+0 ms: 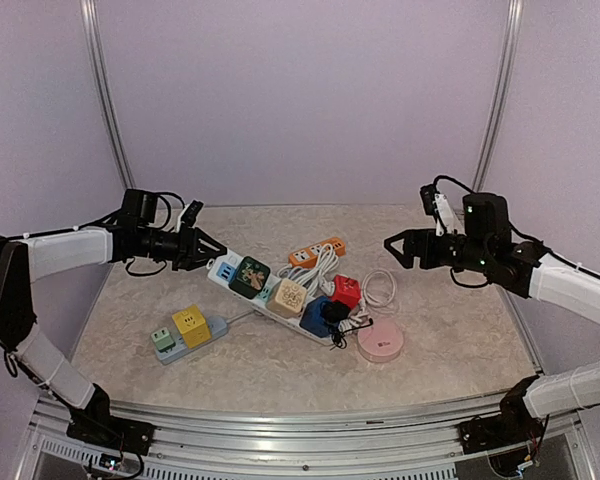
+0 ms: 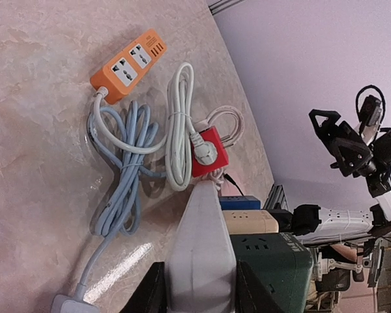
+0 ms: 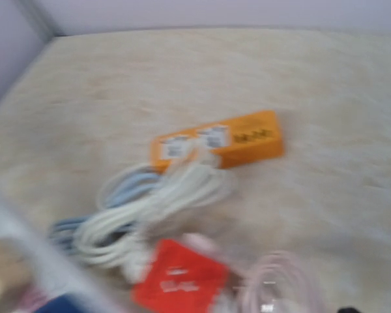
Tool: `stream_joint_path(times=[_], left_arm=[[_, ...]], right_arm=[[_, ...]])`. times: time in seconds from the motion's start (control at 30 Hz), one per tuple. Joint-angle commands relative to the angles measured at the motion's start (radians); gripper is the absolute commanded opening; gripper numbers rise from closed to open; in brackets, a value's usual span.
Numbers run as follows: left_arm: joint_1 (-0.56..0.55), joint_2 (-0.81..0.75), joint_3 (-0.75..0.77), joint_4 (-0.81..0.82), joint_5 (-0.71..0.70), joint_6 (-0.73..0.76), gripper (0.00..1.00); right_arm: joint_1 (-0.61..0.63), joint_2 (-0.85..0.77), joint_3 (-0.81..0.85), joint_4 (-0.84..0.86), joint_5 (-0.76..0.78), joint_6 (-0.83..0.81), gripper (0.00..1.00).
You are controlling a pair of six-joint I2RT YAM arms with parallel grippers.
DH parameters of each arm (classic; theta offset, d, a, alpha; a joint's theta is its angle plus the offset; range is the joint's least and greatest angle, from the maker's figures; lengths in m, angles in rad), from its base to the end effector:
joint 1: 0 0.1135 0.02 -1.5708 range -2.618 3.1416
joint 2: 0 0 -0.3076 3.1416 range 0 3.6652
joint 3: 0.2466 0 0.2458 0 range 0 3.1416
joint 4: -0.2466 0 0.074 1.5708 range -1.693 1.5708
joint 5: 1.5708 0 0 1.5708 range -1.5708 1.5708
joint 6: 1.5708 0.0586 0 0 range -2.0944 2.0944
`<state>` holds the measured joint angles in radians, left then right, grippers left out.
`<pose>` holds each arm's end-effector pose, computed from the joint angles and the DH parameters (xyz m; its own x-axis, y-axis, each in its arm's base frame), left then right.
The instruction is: Pull the plug off the socket
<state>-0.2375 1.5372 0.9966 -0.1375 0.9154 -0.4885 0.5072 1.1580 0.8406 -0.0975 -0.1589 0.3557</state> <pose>0.3102 -0.1229 0.2809 -0.8873 -0.0795 -0.4543 0.3704 0.4641 -0.8046 0.2249 0.1356 0.3247 -0.5414 0.0925 -0.8357 -0.4455 0.8113 0.3785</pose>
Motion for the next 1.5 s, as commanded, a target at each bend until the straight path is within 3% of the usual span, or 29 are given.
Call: stream_joint_path(times=[0.0,0.37,0.8,1.2,1.27,1.3,1.33,1.37,1.47], left_arm=[[-0.005,0.044,0.099,-0.068,0.045,0.026,0.27],[0.001,0.215,0.271,-0.172,0.130,0.121,0.27],[0.039,0.255,0.232,-0.129,0.136,0.121,0.27],[0.046,0.232,0.218,-0.119,0.131,0.120,0.27],[0.046,0.232,0.218,-0.120,0.132,0.120,0.27],[0.046,0.233,0.218,-0.119,0.132,0.120,0.27],[0.046,0.233,0.218,-0.121,0.131,0.121,0.28],[0.046,0.233,0.218,-0.124,0.126,0.125,0.31],[0.047,0.221,0.215,-0.154,0.025,0.142,0.61]], right_arm=[[0.100,-0.065,-0.020,-0.020,-0.093,-0.084,0.92],[0.344,0.054,0.048,-0.092,0.007,-0.234,0.78],[0.480,0.264,0.152,-0.152,0.171,-0.321,0.63],[0.509,0.352,0.179,-0.139,0.246,-0.342,0.30],[0.509,0.352,0.177,-0.125,0.239,-0.341,0.21],[0.509,0.352,0.173,-0.116,0.231,-0.339,0.10],[0.509,0.352,0.170,-0.109,0.222,-0.337,0.00],[0.509,0.353,0.166,-0.101,0.209,-0.334,0.00],[0.509,0.360,0.159,-0.089,0.187,-0.314,0.00]])
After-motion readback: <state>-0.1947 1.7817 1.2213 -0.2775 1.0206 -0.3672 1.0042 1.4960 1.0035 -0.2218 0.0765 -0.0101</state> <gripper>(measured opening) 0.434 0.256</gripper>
